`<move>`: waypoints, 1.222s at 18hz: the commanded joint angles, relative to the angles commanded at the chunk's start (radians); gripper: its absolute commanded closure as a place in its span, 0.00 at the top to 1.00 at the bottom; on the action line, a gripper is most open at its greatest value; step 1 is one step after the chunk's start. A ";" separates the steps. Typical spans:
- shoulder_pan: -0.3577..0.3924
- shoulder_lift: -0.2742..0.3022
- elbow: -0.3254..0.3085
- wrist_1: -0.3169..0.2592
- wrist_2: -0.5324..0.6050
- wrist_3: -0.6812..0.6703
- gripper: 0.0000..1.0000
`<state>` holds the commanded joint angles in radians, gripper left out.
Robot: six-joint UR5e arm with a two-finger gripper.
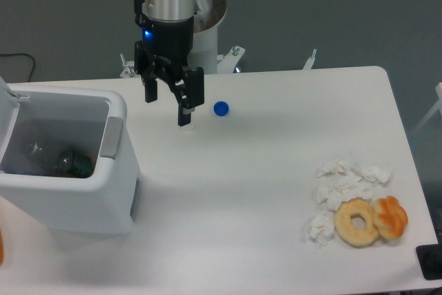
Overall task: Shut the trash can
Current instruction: 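Raise the gripper and swing it toward the open trash can lid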
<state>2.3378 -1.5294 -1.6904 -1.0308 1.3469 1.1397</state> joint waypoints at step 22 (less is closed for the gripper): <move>0.031 0.118 0.006 -0.037 -0.227 -0.372 1.00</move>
<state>2.3686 -1.4113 -1.6843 -1.0677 1.1198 0.7674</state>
